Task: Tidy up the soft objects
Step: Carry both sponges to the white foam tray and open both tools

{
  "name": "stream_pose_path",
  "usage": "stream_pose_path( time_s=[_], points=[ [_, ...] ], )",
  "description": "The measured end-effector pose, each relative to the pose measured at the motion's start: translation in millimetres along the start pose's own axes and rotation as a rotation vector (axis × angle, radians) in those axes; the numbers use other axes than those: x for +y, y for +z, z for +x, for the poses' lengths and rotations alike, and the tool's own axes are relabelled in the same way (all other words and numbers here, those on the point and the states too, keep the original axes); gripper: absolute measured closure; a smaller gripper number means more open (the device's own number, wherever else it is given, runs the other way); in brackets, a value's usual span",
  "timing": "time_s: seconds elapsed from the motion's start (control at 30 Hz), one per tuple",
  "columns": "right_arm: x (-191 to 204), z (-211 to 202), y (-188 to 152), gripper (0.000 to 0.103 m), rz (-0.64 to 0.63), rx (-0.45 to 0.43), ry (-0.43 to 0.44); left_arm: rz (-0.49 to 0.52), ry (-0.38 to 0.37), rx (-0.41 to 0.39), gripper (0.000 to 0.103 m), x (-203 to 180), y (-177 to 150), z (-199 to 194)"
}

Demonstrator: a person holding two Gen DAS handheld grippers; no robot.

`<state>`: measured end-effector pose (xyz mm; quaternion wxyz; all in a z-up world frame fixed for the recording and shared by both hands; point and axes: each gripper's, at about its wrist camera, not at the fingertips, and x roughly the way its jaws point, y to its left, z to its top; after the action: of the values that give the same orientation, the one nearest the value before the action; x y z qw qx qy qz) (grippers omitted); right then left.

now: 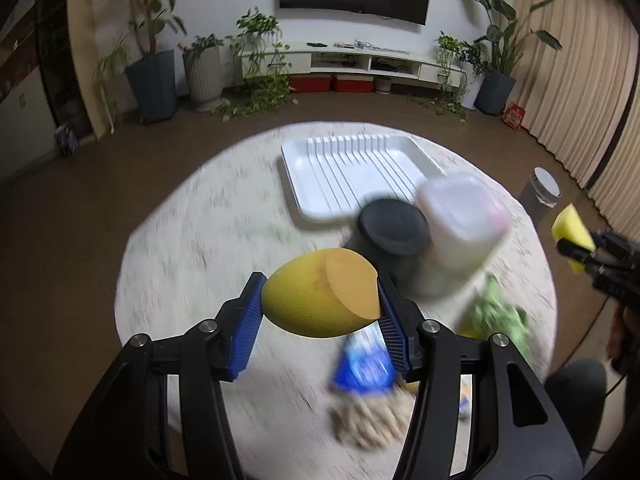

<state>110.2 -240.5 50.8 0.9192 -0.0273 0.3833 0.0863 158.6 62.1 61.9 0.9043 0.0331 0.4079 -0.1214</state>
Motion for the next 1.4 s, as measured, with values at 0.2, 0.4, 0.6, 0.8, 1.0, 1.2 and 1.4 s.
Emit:
stream_pose_path(
  time_s=[0.2,0.4,0.6,0.8,1.0,1.2,1.4],
  points=[
    [-36,62,80,0.053,-0.052,0.013,0.002,0.112,0.040,0.017,0.051,17,71,65],
    [-55,133,142,0.053,-0.118,0.063,0.069,0.158,-0.017,0.043,0.051,23,116,131],
    [-47,208,166,0.053,-0.189,0.144,0.171,0.203,-0.067,0.113,0.051,17,135,197],
    [-17,259,161,0.052,-0.309,0.213,0.174,0.284,-0.085,0.174,0.050,0,130,241],
    [-4,289,155,0.052,-0.358,0.252,0.178,0.299,-0.085,0.218,0.049,-4,122,262],
    [-7,301,146,0.050,-0.359,0.279,0.159,0.281,-0.094,0.242,0.046,-6,118,274],
    [-13,298,143,0.034,-0.362,0.265,0.148,0.237,-0.128,0.249,0.044,-5,117,274]
  ],
)
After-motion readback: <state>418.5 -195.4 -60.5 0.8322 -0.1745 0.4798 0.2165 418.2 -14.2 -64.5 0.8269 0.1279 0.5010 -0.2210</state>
